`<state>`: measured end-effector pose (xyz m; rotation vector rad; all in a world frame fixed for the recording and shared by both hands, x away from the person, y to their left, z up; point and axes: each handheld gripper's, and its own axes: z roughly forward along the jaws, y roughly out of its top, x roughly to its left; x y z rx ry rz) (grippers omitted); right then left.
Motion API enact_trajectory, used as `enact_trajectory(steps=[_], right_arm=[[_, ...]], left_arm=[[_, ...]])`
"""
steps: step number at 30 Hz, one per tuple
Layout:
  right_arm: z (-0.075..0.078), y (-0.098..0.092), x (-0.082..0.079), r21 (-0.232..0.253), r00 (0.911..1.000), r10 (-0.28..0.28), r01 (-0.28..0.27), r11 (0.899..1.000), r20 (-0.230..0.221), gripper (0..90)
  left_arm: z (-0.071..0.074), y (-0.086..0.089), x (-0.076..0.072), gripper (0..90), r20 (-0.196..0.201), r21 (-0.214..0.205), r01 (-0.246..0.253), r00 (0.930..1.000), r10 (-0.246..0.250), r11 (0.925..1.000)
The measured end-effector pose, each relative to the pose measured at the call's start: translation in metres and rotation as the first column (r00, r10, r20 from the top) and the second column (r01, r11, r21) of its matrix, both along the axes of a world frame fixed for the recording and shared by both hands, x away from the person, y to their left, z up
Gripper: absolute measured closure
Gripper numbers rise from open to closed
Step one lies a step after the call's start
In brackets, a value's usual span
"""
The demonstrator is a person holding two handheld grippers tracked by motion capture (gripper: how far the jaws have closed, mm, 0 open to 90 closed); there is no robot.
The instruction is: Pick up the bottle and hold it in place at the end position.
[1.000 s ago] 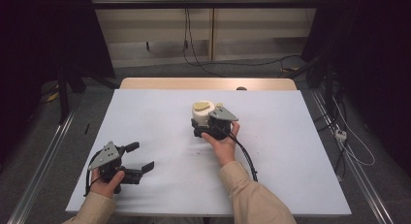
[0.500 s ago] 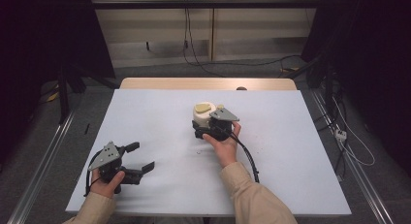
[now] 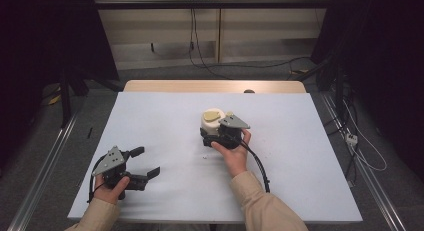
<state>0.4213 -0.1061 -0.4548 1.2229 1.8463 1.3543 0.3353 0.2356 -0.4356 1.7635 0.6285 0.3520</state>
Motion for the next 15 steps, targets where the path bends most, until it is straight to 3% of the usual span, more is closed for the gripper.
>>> enact_trajectory(steps=[15], right_arm=[[0.0025,-0.0014,-0.0008,-0.017,0.9997,0.011,-0.012,1.000,-0.023,4.6]], left_arm=[[0.0002,-0.0014,-0.0007,5.0,0.001,0.003,0.003,1.0000,-0.003,1.0000]])
